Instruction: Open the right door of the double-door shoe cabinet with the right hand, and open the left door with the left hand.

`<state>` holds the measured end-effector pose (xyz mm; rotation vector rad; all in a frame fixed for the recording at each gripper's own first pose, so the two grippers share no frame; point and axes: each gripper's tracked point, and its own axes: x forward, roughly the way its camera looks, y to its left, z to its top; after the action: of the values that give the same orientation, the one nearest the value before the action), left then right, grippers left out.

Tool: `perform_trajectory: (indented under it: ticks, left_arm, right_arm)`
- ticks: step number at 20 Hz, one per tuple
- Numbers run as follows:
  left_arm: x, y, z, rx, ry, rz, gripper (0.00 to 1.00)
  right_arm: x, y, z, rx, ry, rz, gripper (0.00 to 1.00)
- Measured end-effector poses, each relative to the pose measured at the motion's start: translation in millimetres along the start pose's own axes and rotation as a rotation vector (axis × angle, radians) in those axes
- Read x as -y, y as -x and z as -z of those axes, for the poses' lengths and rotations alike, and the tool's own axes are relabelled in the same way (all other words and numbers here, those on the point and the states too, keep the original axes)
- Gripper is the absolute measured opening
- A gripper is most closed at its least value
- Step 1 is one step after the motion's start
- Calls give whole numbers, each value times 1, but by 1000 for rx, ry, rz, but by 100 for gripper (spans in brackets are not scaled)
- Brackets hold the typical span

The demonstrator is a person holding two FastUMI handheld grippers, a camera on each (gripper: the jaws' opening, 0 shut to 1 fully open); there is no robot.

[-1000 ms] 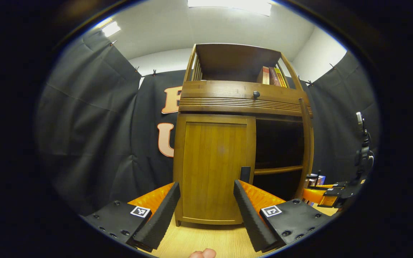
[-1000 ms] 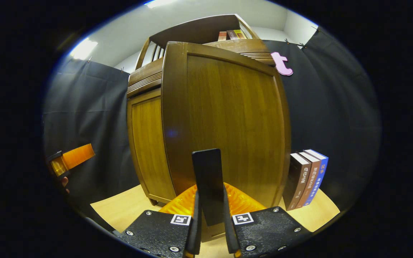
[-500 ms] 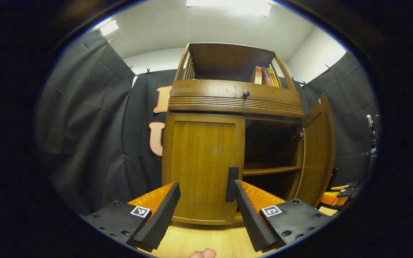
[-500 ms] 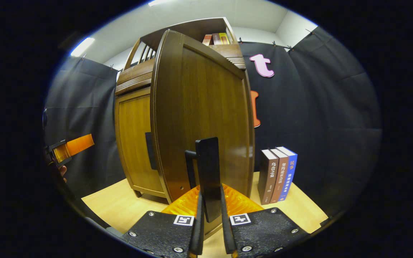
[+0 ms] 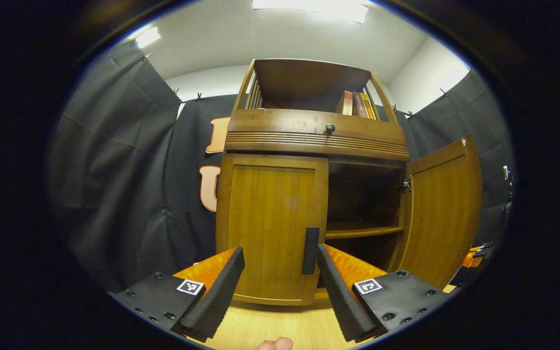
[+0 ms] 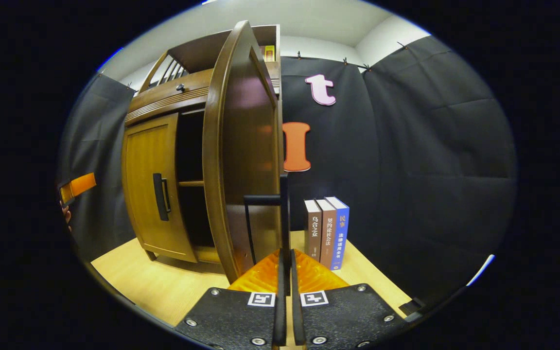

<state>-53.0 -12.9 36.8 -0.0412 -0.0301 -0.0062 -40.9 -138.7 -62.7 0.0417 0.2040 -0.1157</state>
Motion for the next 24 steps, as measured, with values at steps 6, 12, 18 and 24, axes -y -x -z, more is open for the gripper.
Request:
perform_trajectory:
  ticks: [6, 12, 18, 24]
  left_arm:
    - [-9, 6, -5, 12, -10, -22, 94]
    - [-20, 14, -5, 13, -6, -50, 96]
    - [-35, 19, -6, 19, -12, -82, 94]
    - [-36, 11, 2, 6, -18, -92, 96]
  right_arm:
    - [14, 3, 3, 1, 11, -27, 4]
    - [29, 0, 3, -1, 56, -101, 4]
    - [56, -8, 1, 19, 14, -193, 4]
    - [66, 2, 4, 28, -4, -222, 7]
